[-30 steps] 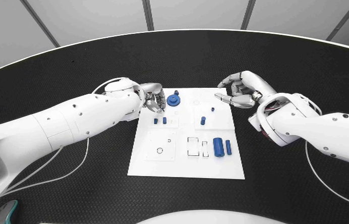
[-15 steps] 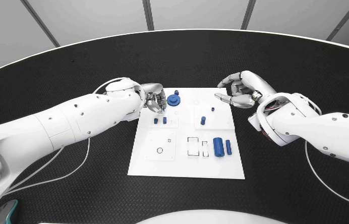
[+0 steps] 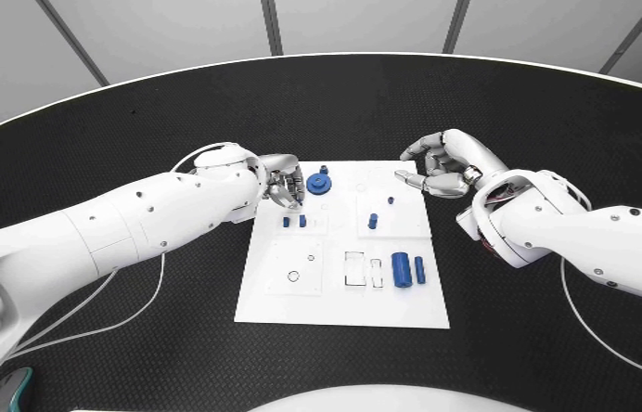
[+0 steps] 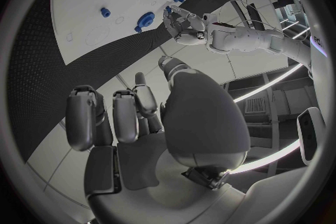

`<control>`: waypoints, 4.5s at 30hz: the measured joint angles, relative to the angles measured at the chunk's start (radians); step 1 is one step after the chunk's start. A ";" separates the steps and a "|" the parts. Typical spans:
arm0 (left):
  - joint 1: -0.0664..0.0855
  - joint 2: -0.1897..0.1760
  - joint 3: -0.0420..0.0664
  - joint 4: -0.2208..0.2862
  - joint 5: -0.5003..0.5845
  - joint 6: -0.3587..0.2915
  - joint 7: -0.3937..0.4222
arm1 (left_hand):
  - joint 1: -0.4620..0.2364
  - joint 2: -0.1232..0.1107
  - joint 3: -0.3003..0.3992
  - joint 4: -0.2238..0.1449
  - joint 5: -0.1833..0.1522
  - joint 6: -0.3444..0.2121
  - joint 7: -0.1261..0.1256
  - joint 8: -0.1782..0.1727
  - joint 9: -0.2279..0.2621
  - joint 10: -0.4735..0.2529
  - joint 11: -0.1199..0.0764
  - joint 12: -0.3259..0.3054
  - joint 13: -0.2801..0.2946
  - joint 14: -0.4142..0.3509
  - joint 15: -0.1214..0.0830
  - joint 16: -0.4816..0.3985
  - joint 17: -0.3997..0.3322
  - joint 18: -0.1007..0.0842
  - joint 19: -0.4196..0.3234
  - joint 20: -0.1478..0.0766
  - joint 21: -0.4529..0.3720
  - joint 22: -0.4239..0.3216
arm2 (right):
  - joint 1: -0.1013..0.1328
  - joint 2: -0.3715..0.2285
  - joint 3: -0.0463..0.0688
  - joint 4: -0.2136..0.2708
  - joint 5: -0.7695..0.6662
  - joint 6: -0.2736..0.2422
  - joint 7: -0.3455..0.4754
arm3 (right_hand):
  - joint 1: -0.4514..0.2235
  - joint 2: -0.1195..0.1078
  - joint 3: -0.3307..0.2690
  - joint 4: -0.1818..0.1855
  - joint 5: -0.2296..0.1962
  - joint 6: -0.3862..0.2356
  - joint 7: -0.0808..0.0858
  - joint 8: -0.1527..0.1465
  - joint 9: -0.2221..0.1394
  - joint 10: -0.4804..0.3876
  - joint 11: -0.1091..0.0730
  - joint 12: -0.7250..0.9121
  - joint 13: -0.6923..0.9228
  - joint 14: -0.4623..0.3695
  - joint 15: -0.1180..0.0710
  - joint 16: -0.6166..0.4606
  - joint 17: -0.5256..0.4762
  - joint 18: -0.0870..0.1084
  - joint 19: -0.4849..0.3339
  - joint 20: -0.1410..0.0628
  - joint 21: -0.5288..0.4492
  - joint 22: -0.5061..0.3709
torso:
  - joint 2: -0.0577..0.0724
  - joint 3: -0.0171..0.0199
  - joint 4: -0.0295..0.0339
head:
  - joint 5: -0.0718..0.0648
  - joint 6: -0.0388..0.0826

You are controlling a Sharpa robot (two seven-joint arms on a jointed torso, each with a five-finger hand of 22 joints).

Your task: Assemble the parts on the task board

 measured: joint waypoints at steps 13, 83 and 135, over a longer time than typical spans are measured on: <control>0.000 -0.003 0.000 -0.001 0.001 -0.013 0.004 | -0.009 -0.009 0.006 -0.006 0.000 -0.064 0.014 -0.049 -0.018 -0.014 0.014 -0.027 -0.001 0.000 0.007 0.000 -0.002 0.000 -0.004 0.004 0.000 -0.002 | 0.000 -0.001 0.000 0.000 0.000 -0.001 -0.001 | 0.000 0.000 0.000 0.000 0.000 0.000 0.000 0.000 0.000 0.000 0.000 -0.001 -0.006 0.000 0.000 -0.005 0.000 0.000 0.000 0.000 -0.006 0.000 | 0.000 -0.0009 0.0005 | -0.001 -0.001; 0.007 -0.343 -0.001 0.170 1.392 -0.012 0.394 | -0.019 0.007 0.000 -0.011 0.000 -0.045 0.029 -0.054 -0.016 -0.029 0.036 -0.074 -0.017 -0.263 0.034 -0.286 -0.452 0.086 -0.356 0.031 -0.438 -0.553 | -0.001 0.251 -0.008 -0.321 -0.435 0.439 -0.050 | 0.106 -0.060 0.281 -0.107 -0.111 0.070 -0.005 -0.013 0.006 -0.190 0.019 -1.084 -0.983 -0.001 0.001 -0.096 -0.039 0.021 -0.003 -0.007 -0.052 0.000 | -0.007 -0.0039 -0.0059 | -0.035 0.032; 0.007 -0.353 -0.001 0.174 1.392 -0.019 0.369 | -0.019 0.007 -0.012 -0.012 0.000 -0.053 0.036 -0.054 -0.016 -0.032 0.039 -0.074 -0.018 -0.266 0.038 -0.294 -0.458 0.085 -0.359 0.034 -0.446 -0.559 | -0.010 0.259 -0.016 -0.310 -0.505 0.496 -0.099 | 0.099 -0.025 0.294 -0.156 -0.149 0.138 -0.023 0.008 0.032 -0.113 0.003 -1.099 -1.001 -0.001 -0.004 -0.072 -0.029 0.007 0.000 -0.011 0.033 0.000 | -0.009 -0.0033 -0.0071 | -0.040 0.012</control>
